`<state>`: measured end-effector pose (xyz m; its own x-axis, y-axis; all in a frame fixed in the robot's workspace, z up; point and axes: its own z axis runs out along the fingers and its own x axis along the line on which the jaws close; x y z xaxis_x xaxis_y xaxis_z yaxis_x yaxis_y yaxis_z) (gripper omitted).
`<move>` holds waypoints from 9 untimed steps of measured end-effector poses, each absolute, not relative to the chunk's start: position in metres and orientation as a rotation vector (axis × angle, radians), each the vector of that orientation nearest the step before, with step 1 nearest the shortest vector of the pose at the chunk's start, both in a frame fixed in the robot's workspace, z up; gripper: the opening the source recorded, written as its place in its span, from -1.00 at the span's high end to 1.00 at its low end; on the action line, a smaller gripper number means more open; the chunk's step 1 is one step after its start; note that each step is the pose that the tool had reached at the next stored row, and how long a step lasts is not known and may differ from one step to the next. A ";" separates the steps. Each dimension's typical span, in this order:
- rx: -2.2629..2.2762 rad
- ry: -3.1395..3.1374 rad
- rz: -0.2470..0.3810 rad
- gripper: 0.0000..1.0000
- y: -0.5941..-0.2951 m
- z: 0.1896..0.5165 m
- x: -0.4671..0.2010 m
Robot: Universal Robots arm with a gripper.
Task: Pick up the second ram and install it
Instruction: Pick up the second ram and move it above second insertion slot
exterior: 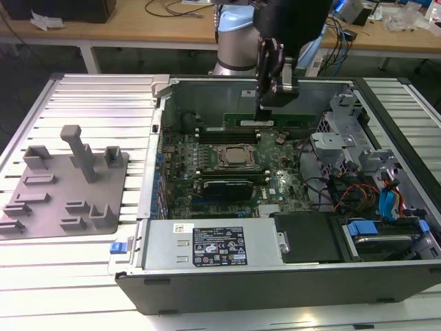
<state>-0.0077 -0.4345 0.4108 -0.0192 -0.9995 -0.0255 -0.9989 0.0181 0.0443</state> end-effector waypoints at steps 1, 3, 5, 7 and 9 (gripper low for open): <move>2.191 -2.232 -0.077 0.81 -0.434 0.409 -0.002; 2.191 -2.232 -0.078 0.81 -0.434 0.409 -0.002; 2.191 -2.232 -0.078 0.81 -0.431 0.404 -0.002; 2.191 -2.232 -0.078 0.81 -0.421 0.397 -0.006; 2.191 -2.232 -0.078 0.81 -0.416 0.390 -0.013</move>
<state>-0.0134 -0.4156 0.3902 -0.0191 -0.9995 -0.0255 -0.9989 0.0180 0.0444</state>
